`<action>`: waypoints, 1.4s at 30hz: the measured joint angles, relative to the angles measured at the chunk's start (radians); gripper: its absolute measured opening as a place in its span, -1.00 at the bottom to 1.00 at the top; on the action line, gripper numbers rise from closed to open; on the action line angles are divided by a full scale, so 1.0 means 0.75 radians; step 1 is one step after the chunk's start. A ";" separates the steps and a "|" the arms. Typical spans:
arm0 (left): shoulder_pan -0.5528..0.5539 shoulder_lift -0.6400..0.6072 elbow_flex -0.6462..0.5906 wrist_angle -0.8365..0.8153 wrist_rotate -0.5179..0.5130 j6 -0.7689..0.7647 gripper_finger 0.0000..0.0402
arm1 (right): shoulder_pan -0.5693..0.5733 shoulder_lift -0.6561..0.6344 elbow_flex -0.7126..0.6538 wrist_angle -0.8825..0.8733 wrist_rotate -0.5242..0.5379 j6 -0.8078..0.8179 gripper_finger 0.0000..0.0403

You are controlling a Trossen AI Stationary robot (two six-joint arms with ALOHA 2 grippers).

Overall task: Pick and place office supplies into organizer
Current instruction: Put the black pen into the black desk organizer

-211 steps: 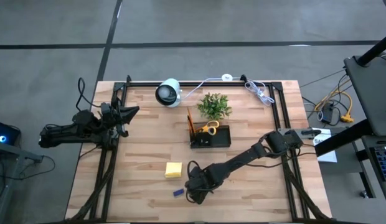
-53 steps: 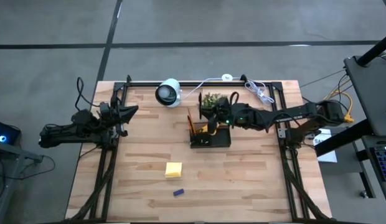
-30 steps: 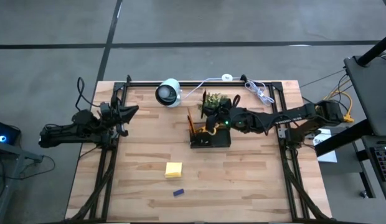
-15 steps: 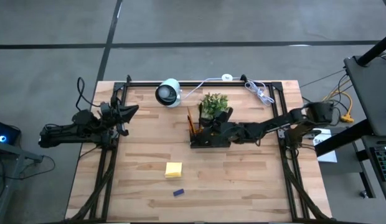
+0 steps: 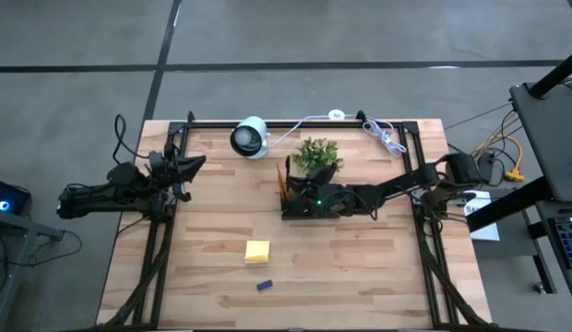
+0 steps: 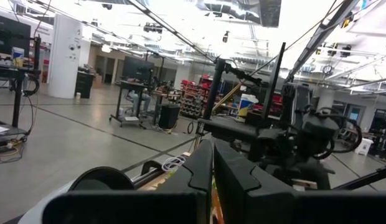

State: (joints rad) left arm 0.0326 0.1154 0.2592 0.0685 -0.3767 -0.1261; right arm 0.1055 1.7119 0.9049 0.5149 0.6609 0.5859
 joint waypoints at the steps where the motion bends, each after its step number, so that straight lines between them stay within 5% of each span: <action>1: 0.000 0.001 0.000 0.000 0.000 0.000 -1.00 | 0.000 -0.002 0.024 -0.042 -0.001 -0.011 -0.94; 9: 0.000 0.006 0.000 -0.002 -0.008 0.001 -1.00 | -0.001 0.001 0.198 -0.469 -0.003 -0.020 -0.94; 38: 0.000 0.006 -0.001 -0.006 -0.010 0.001 -1.00 | 0.001 0.009 0.218 -0.558 0.145 0.230 -0.94; 42: 0.000 0.010 -0.001 -0.004 -0.010 0.001 -1.00 | 0.011 0.009 0.291 -0.767 0.145 0.320 -0.94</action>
State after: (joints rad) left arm 0.0326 0.1231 0.2584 0.0655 -0.3840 -0.1257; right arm 0.1136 1.7187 1.1233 -0.0602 0.7695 0.8256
